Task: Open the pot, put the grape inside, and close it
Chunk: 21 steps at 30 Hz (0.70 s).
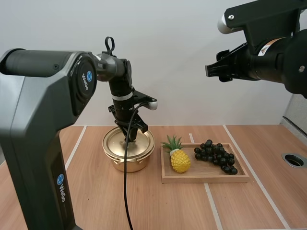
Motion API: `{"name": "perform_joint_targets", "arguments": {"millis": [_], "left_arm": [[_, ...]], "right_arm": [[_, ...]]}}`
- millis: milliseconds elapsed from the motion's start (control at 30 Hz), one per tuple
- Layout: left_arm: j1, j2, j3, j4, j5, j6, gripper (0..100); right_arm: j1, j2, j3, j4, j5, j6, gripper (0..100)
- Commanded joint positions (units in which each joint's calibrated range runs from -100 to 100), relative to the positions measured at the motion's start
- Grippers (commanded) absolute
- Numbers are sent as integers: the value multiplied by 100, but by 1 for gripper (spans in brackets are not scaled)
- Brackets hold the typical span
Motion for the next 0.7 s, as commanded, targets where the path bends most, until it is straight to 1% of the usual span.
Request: {"name": "perform_joint_targets", "arguments": {"millis": [0, 233, 367, 533, 667], "left_arm": [[-6, -435, -28, -78, -66, -49, 0], [-6, -1911, -514, -78, -112, -134, 0], [11, -2861, -978, -78, -730, -445, 0], [145, -4062, -1568, -78, -1942, -802, 0], [263, -4721, -2091, -78, -2150, -1035, 0]], "right_arm": [[-26, -20, -44, -57, -41, -48, 100], [-26, -20, -44, -57, 12, -48, 100], [-26, -20, -44, -57, 113, -48, 100], [-26, -20, -44, -94, 422, -48, 100], [-26, -20, -44, -94, 827, -48, 100]]}}
